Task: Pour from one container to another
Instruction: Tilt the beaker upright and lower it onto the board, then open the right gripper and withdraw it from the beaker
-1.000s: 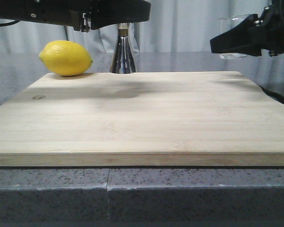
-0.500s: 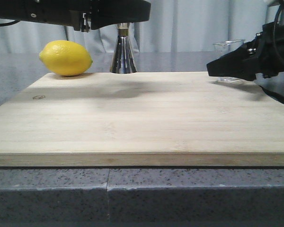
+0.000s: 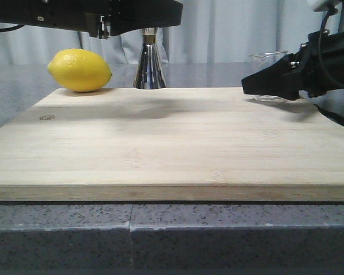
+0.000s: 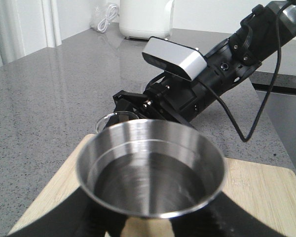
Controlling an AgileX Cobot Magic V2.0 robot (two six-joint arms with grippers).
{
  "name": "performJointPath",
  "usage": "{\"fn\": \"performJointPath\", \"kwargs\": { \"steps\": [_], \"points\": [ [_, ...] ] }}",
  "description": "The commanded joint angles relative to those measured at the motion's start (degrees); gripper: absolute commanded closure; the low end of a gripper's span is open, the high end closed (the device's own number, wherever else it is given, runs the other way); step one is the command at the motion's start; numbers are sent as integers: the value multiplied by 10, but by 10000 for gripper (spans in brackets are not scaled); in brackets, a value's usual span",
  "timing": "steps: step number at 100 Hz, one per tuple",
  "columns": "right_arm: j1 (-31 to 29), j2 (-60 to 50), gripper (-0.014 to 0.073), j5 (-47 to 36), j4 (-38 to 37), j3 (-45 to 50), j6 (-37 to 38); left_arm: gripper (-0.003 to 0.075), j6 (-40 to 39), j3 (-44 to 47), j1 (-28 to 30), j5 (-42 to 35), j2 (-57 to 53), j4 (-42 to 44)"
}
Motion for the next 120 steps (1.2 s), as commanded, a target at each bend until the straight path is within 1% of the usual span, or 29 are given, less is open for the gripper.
{"fn": "performJointPath", "kwargs": {
  "steps": [1, 15, 22, 28, 29, 37, 44, 51, 61, 72, 80, 96, 104, 107, 120],
  "points": [
    [8, -23, 312, -17, 23, -16, -6, 439, 2, -17, -4, 56, -32, -55],
    [9, -23, 304, 2, 23, -16, -6, 439, 2, -17, -4, 56, -32, -55],
    [9, -23, 251, 3, 23, -16, -6, 439, 2, -17, -4, 56, -32, -55],
    [9, -23, 167, 3, 28, -16, -6, 439, 2, -17, -4, 56, -32, -55],
    [9, -23, 167, 3, 27, -16, -6, 439, 2, -17, -4, 56, -32, -55],
    [9, -23, 86, 3, 28, -16, -6, 439, 2, -17, -4, 56, -32, -55],
    [8, -23, 55, 3, 28, -16, -2, 439, 2, -17, -4, 56, -32, -55],
    [6, -29, 51, 4, 27, -16, 22, 439, 2, -17, -4, 56, -32, -55],
    [6, -47, 51, 18, 7, -16, 73, 439, 2, -17, -4, 56, -32, -55],
    [9, -71, 51, 63, -33, -16, 137, 439, 2, -17, -4, 56, -32, -55],
    [9, -93, 51, 102, -66, -16, 202, 439, 2, -17, -4, 56, -32, -55],
    [10, -132, 51, 159, -164, -16, 336, 439, 2, -17, -4, 56, -32, -55],
    [15, -151, 51, 188, -239, -16, 420, 439, 2, -17, -4, 56, -32, -55],
    [20, -156, 51, 200, -269, -16, 444, 439, 2, -17, -4, 56, -32, -55],
    [39, -183, 51, 230, -343, -16, 535, 439, 2, -17, -4, 56, -32, -55]
  ]
}}
